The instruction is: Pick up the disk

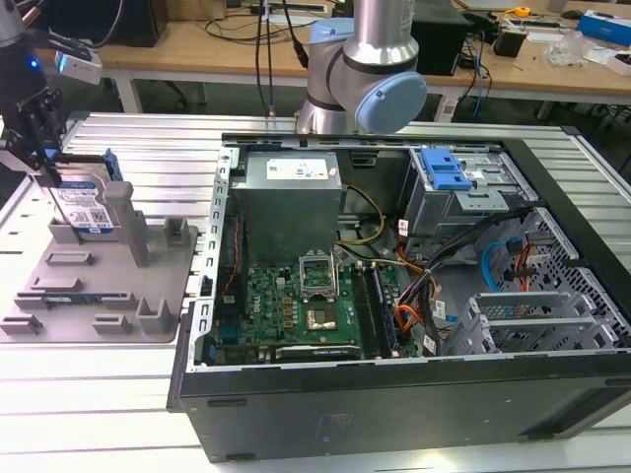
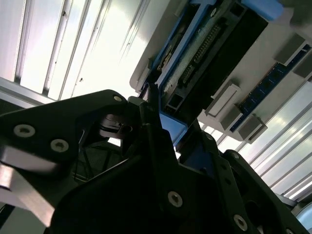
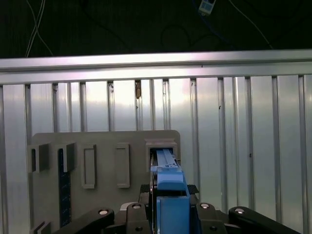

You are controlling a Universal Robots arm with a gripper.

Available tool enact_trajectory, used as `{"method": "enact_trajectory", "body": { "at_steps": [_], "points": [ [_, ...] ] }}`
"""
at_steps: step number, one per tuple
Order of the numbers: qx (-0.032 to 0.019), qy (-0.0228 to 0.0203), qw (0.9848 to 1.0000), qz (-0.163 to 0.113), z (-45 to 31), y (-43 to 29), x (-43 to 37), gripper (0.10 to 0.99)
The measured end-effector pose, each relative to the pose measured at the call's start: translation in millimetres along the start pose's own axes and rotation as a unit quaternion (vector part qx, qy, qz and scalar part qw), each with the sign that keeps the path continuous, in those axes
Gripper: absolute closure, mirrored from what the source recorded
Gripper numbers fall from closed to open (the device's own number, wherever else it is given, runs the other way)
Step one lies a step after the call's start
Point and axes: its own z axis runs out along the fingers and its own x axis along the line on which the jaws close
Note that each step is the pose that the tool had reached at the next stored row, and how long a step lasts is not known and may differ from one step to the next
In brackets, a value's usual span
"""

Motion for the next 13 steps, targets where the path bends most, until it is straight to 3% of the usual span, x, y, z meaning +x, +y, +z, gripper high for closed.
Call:
{"method": "enact_trajectory", "body": {
  "at_steps": [7, 13],
  "points": [
    [-0.0002, -0.0073, 1.0, 0.0, -0.1, -0.1, 2.9, 0.718],
    [-0.0003, -0.0112, 0.9999, 0.0, -7.7, 0.0, 5.4, 0.718]
  ]
}}
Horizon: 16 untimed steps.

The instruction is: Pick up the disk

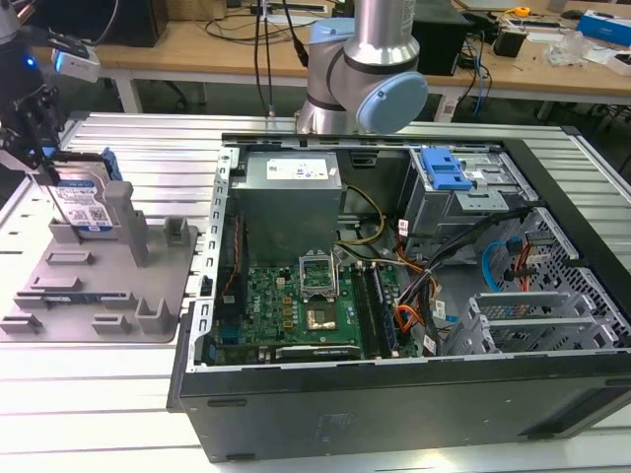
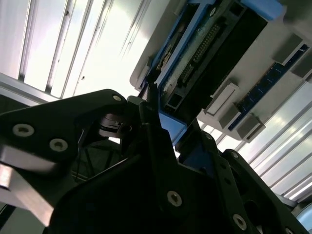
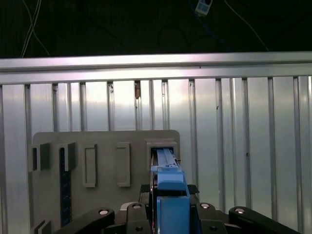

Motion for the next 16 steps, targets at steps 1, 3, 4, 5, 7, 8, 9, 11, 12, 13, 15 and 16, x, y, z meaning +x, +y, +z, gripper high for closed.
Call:
{"method": "enact_trajectory", "body": {
  "at_steps": [1, 3, 4, 5, 7, 8, 9, 11, 12, 13, 15, 16],
  "points": [
    [0.0, -0.0006, 1.0, 0.0, -2.4, 0.0, 0.1, 0.718],
    [-0.0001, -0.0024, 1.0, 0.0, -14.3, 0.2, 0.7, 0.718],
    [-0.0001, -0.0026, 1.0, 0.0, -17.5, 0.3, 0.8, 0.718],
    [-0.0001, -0.0029, 1.0, 0.0, -21.2, 0.4, 0.9, 0.718],
    [-0.0001, -0.0031, 1.0, 0.0, -27.8, 0.5, 1.2, 0.718],
    [-0.0002, -0.0031, 1.0, 0.0, -32.0, 0.6, 1.3, 0.718],
    [-0.0001, -0.0033, 1.0, 0.0, -37.2, 0.6, 1.4, 0.718],
    [-0.0001, -0.0034, 1.0, 0.0, -47.6, 0.8, 1.6, 0.718],
    [-0.0001, -0.0035, 1.0, 0.0, -53.7, 1.0, 1.7, 0.718],
    [-0.0001, -0.0035, 1.0, 0.0, -58.3, 1.0, 1.8, 0.718],
    [-0.0001, -0.0037, 1.0, 0.0, -67.8, 1.2, 1.9, 0.718],
    [-0.0001, -0.0039, 1.0, 0.0, -82.8, 1.5, 2.1, 0.718]
  ]
}}
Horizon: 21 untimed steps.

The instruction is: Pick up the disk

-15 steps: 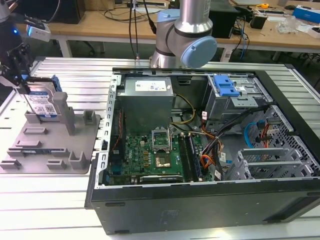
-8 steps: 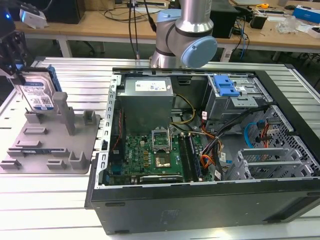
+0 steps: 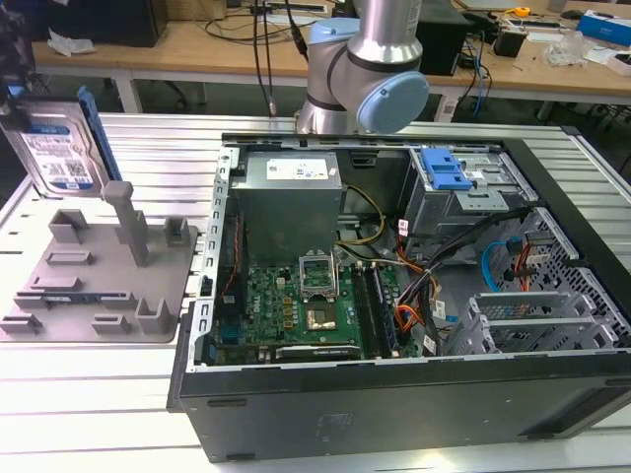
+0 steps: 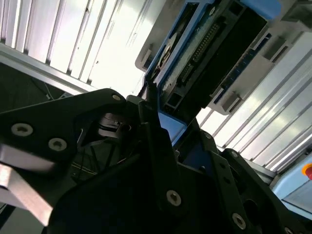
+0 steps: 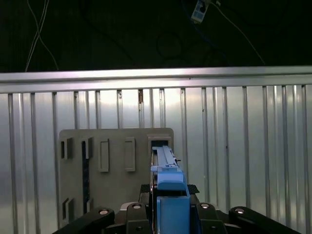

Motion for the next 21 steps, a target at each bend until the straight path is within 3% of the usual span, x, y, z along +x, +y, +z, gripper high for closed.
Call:
{"method": "enact_trajectory", "body": {
  "at_steps": [4, 8, 11, 13, 16, 21],
  "points": [
    [0.0, -0.0004, 1.0, 0.0, -36.1, 0.7, 0.0, 0.718],
    [0.0, -0.0004, 1.0, 0.0, -55.5, 1.1, -0.2, 0.718],
    [0.0, -0.0006, 1.0, 0.0, -85.1, 1.6, -0.1, 0.718],
    [-0.0001, -0.0009, 1.0, 0.0, -100.3, 1.6, 0.1, 0.718],
    [-0.0001, -0.0016, 1.0, 0.0, -115.6, 1.4, 0.2, 0.718],
    [-0.0001, -0.0016, 1.0, 0.0, -115.6, 0.6, 0.2, 0.718]
  ]
}}
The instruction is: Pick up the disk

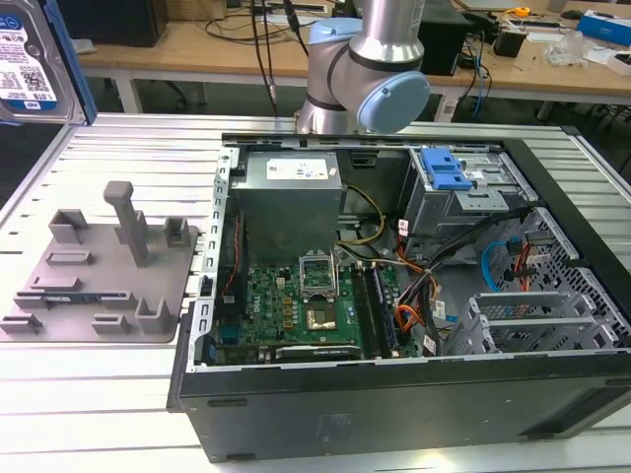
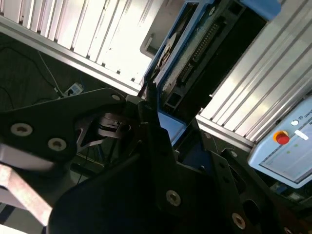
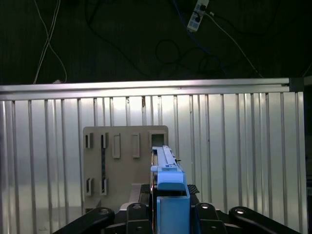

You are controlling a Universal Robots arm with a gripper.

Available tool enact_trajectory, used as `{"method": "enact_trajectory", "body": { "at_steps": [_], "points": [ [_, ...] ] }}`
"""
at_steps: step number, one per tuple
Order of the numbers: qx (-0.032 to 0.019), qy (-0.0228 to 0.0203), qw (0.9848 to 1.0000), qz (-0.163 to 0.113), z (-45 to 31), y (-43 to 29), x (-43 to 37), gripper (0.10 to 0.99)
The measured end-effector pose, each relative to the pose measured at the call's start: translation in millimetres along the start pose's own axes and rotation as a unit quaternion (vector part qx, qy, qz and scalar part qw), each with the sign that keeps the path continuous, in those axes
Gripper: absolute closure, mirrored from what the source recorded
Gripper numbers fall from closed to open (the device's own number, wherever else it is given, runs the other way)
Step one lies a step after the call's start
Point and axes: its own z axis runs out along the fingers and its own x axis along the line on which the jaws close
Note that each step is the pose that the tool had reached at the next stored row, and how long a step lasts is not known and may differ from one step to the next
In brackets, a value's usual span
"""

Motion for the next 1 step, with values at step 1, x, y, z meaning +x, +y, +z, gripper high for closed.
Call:
{"method": "enact_trajectory", "body": {
  "at_steps": [1],
  "points": [
    [0.0, 0.0, 1.0, 0.0, 0.0, 0.0, 0.0, 0.718]
  ]
}}
